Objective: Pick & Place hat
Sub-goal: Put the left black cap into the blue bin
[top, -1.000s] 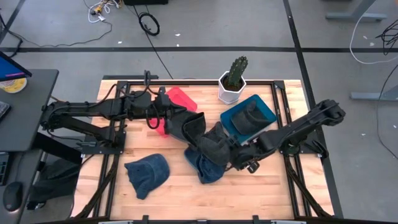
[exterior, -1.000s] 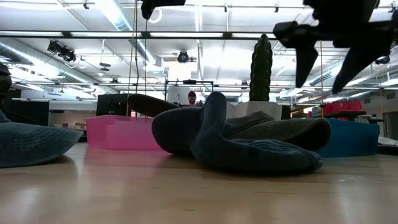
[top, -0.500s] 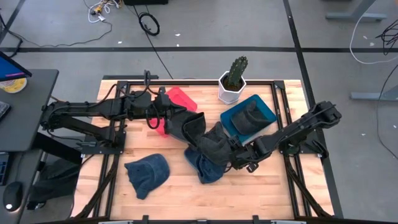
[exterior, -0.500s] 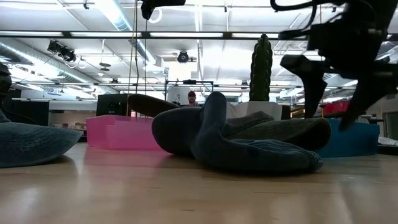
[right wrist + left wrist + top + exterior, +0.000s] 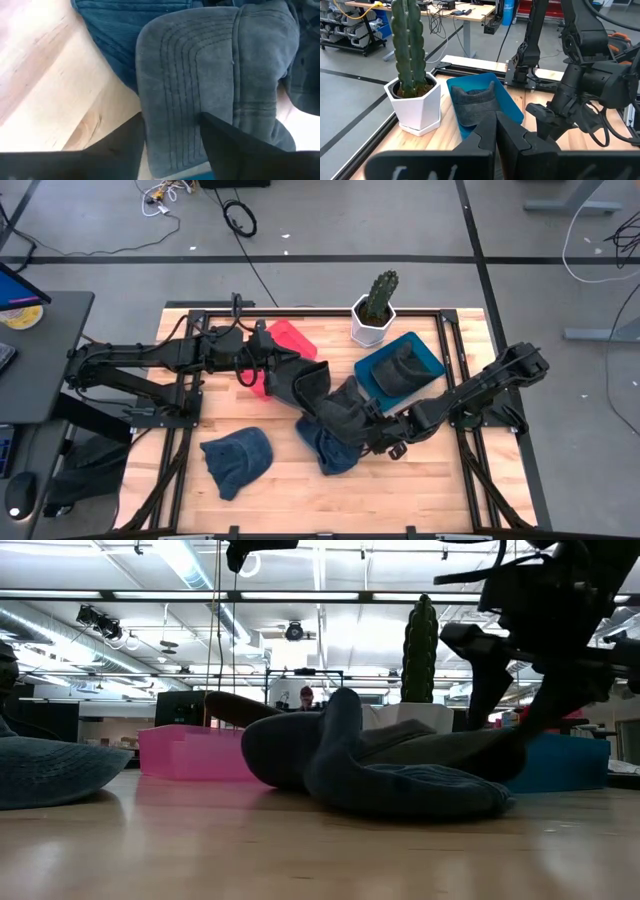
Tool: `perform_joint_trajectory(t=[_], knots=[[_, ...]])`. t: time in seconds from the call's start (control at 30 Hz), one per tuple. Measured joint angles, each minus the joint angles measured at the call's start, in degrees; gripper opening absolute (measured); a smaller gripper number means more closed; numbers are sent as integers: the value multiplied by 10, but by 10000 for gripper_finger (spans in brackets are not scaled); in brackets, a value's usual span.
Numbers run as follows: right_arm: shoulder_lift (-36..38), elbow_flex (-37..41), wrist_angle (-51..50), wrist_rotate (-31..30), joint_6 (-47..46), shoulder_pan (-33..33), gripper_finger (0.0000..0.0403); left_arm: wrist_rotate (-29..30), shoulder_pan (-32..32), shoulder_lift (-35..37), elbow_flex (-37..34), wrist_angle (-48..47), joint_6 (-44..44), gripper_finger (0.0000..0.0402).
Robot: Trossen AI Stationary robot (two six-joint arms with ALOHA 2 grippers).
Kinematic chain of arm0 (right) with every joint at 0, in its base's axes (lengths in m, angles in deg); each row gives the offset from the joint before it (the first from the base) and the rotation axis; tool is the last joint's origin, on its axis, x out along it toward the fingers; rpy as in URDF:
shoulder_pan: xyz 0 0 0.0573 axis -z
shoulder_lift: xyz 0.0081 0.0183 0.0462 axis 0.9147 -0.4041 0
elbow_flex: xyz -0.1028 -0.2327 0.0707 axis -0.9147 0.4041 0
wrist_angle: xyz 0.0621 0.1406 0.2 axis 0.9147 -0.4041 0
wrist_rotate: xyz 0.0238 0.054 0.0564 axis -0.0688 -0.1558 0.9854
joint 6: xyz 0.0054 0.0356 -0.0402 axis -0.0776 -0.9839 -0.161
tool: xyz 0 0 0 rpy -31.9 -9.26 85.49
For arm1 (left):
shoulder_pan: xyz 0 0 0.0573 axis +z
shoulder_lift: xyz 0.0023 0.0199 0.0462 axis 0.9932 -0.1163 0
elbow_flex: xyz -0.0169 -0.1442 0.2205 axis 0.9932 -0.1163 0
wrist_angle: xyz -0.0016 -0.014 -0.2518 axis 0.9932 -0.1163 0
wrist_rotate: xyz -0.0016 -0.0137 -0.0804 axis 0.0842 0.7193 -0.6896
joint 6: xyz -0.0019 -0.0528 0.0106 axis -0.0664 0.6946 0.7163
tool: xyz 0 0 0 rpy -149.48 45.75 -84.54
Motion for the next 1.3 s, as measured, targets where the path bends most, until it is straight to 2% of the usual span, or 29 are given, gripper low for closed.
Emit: perform_joint_trajectory(t=[0.33,0.6,0.8,1.1,1.2,1.3], knots=[[6,-1,-5,-26,32,0,17,0,0,0,0,0,11,12],[62,-23,-45,-70,78,0,5,0,0,0,0,0,10,12],[109,-103,-121,-92,110,-1,2,0,0,0,0,0,-5,12],[127,-236,-192,-193,116,6,1,0,0,0,0,0,-11,12],[127,-282,-218,-233,93,10,1,0,0,0,0,0,-11,12],[127,-330,-287,-261,9,14,0,0,0,0,0,0,-11,12]])
